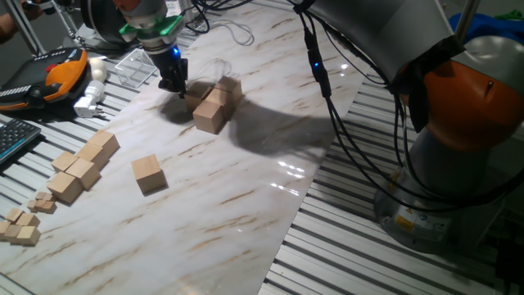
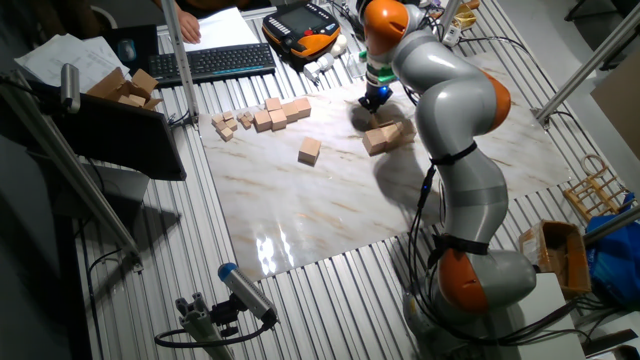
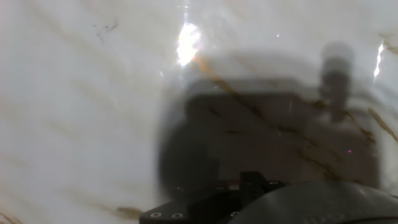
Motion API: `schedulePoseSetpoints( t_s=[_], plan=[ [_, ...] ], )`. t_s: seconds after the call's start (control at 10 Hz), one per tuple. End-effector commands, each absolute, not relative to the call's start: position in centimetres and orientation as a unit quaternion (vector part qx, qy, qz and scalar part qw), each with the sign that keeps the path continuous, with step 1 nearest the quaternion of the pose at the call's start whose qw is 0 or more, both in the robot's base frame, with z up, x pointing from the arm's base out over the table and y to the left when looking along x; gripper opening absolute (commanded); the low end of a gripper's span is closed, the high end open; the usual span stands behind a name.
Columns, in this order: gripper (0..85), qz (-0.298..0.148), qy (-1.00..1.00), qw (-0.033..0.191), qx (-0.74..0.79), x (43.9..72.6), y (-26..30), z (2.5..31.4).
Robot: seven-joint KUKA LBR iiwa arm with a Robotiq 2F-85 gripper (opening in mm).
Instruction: Stack the blocks into a cross shape
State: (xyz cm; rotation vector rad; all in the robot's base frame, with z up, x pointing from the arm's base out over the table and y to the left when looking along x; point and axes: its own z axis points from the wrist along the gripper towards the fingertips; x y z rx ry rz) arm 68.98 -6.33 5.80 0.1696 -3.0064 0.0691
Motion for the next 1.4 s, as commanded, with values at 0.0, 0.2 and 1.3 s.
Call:
schedulePoseSetpoints(
  t_s=[0.0,0.2,1.3],
  plan=[
    [0.0,0.023,-0.996,0.065,0.051,69.2,-6.0,6.1],
    [0.0,0.009,-0.997,0.072,0.029,69.8,-4.7,7.2],
    [0.0,-0.012,-0.994,0.101,-0.031,69.2,0.7,10.3]
  ],
)
